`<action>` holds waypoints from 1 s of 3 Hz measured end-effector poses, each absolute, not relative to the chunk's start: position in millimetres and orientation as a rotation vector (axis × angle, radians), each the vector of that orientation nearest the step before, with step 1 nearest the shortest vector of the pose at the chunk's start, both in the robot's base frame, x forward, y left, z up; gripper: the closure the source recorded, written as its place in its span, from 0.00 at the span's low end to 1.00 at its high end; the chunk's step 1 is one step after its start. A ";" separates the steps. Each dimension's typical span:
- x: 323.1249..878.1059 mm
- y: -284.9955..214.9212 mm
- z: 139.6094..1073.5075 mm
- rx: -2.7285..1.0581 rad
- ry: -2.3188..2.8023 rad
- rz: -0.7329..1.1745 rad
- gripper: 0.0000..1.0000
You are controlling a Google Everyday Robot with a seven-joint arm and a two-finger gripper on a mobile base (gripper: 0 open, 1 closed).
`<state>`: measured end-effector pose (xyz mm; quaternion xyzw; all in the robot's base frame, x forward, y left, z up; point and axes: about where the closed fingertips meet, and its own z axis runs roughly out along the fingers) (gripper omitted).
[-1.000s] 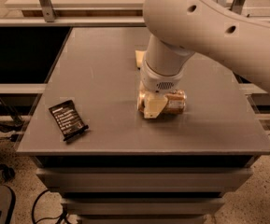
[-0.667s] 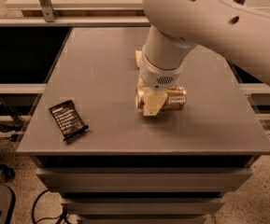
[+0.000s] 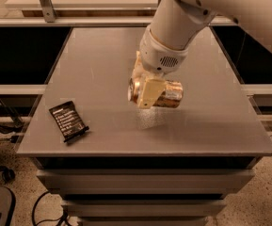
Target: Place orange can upright
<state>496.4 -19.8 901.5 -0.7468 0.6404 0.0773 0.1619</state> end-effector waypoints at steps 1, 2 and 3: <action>481.5 -11.0 921.9 -1.969 1.877 0.440 1.00; 469.2 3.4 932.4 -1.931 1.857 0.550 1.00; 469.2 3.7 932.4 -1.932 1.855 0.549 1.00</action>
Offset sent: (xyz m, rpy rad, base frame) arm -0.0125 0.0072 0.0174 0.1338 0.0818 -0.0674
